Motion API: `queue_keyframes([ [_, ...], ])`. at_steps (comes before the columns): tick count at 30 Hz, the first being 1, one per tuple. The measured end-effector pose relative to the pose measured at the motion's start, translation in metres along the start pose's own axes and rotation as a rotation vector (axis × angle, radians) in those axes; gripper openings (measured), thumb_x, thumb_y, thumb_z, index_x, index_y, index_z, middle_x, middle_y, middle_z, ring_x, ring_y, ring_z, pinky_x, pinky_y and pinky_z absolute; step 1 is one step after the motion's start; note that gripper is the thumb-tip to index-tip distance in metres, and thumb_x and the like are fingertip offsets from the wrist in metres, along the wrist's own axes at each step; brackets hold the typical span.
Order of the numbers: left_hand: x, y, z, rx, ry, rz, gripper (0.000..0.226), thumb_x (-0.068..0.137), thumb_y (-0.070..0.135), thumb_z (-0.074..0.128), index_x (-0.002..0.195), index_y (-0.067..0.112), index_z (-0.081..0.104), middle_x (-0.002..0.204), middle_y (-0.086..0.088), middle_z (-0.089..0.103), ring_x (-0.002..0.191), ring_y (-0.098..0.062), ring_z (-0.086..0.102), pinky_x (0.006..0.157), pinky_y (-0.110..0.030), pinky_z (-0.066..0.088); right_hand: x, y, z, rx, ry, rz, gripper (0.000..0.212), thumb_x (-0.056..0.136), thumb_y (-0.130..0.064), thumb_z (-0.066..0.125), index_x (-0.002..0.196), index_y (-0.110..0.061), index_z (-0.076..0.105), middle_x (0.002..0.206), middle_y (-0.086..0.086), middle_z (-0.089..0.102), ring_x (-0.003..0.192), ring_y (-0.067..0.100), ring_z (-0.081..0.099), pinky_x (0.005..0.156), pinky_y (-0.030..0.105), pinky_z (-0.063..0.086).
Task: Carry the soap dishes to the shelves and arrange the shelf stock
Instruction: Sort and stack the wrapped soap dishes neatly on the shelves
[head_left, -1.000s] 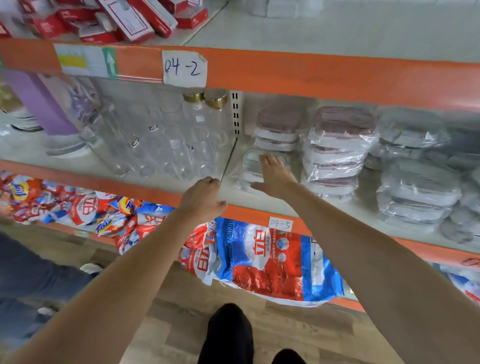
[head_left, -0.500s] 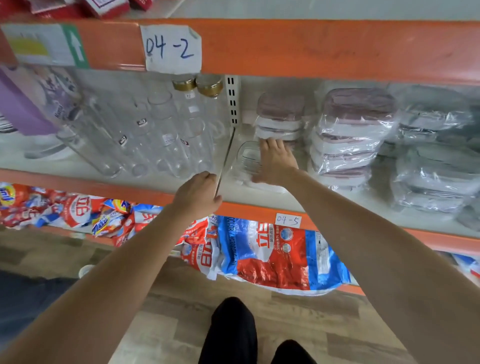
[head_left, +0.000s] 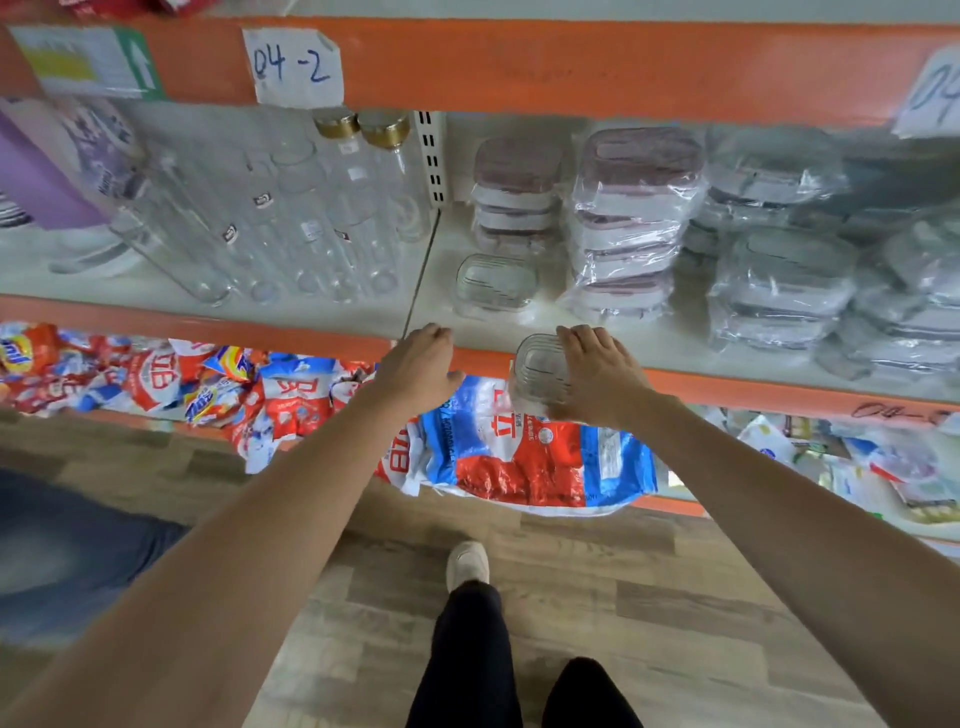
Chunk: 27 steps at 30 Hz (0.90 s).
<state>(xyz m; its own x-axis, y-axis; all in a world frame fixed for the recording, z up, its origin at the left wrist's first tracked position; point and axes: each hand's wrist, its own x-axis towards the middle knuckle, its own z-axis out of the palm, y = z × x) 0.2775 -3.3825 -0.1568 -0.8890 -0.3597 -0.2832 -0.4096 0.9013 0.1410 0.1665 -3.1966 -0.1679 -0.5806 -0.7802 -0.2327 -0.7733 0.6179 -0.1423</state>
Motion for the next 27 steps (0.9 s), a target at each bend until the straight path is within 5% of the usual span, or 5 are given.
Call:
queue_keyframes([
  [11, 0.111, 0.026, 0.012, 0.005, 0.083, 0.09, 0.086, 0.086, 0.033, 0.069, 0.149, 0.001, 0.02, 0.154, -0.015, 0.025, 0.141, -0.029, 0.027, 0.112, -0.04, 0.031, -0.009, 0.063, 0.02, -0.02, 0.089, 0.093, 0.102, 0.073, -0.058, 0.068, 0.147, -0.008, 0.018, 0.14, 0.007, 0.033, 0.129, 0.025, 0.031, 0.11, 0.032, 0.021],
  [19, 0.17, 0.019, 0.007, 0.205, -0.103, 0.152, 0.123, 0.072, 0.041, 0.081, 0.151, 0.0, -0.005, 0.16, -0.016, -0.004, 0.149, -0.026, 0.001, 0.121, -0.033, 0.008, 0.004, 0.084, 0.033, 0.054, 0.129, 0.174, 0.1, 0.071, -0.055, 0.071, 0.146, -0.01, 0.021, 0.141, 0.005, 0.034, 0.13, 0.023, 0.03, 0.11, 0.031, 0.021],
  [27, 0.138, 0.03, 0.015, 0.206, -0.054, 0.149, 0.111, 0.069, 0.044, 0.082, 0.148, -0.001, 0.018, 0.148, -0.014, 0.031, 0.137, -0.029, 0.028, 0.113, -0.037, 0.029, -0.002, 0.075, 0.022, 0.059, 0.076, 0.201, 0.101, 0.071, -0.055, 0.071, 0.146, -0.009, 0.021, 0.141, 0.007, 0.034, 0.13, 0.024, 0.03, 0.109, 0.034, 0.023],
])
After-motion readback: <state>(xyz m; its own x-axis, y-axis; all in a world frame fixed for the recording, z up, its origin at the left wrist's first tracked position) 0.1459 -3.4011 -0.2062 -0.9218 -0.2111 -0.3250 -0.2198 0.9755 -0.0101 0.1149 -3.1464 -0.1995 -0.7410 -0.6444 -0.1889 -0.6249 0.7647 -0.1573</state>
